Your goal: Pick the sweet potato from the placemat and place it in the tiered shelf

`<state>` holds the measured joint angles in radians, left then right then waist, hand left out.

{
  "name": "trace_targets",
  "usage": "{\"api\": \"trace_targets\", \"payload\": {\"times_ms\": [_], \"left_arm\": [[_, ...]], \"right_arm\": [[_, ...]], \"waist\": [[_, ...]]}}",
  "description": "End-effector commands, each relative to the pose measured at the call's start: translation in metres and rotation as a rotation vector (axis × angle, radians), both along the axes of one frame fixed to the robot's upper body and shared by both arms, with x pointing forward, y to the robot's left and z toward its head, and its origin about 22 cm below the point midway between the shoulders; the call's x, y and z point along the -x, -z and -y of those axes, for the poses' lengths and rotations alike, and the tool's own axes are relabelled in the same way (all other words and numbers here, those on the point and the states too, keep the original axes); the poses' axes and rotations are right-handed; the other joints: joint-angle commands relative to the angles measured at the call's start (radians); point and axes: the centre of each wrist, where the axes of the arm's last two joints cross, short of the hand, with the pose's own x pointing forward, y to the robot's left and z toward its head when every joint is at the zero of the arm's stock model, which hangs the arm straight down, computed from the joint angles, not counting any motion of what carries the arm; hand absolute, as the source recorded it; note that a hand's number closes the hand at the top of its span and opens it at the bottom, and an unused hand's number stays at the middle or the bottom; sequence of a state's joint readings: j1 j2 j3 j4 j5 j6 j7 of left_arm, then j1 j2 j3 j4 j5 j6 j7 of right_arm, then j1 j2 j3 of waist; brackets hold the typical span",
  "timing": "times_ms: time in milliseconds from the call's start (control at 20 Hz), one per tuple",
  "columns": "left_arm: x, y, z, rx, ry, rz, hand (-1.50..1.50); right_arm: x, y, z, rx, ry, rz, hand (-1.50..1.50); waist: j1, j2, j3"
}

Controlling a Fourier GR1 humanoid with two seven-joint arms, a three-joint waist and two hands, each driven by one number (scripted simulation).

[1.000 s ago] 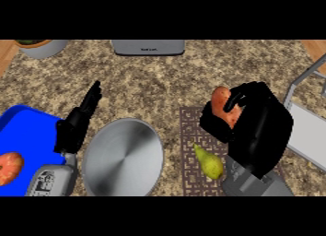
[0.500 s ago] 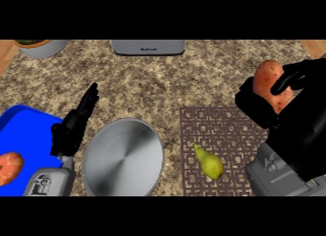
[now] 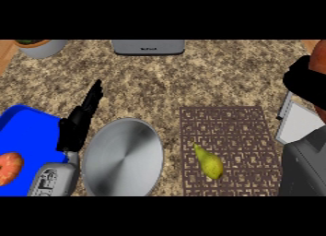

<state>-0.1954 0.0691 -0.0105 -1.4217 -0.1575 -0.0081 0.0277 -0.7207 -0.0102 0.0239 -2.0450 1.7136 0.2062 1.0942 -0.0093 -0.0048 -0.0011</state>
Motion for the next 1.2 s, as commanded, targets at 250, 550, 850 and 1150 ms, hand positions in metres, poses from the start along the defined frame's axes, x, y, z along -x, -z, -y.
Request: {"api": "trace_targets", "payload": {"times_ms": [250,550,850,1150], "left_arm": [[0.01,0.01,0.008,-0.019,0.003,0.005,0.0],[-0.006,0.007,0.002,0.008,-0.004,0.001,0.0],[0.013,-0.001,0.0,0.001,0.005,0.007,0.0],[0.011,0.001,0.008,0.011,0.016,0.013,0.0]], "right_arm": [[-0.014,-0.042,0.038,-0.02,0.191,-0.037,1.5],[-0.008,-0.044,0.079,0.073,0.197,-0.107,1.5],[-0.03,-0.039,0.109,0.11,0.24,-0.114,1.5],[-0.052,0.004,0.133,0.234,0.209,-0.168,1.5]], "waist": [[0.01,0.004,0.0],[0.0,0.004,0.001],[0.012,0.004,0.001],[0.012,0.005,0.001]]}}
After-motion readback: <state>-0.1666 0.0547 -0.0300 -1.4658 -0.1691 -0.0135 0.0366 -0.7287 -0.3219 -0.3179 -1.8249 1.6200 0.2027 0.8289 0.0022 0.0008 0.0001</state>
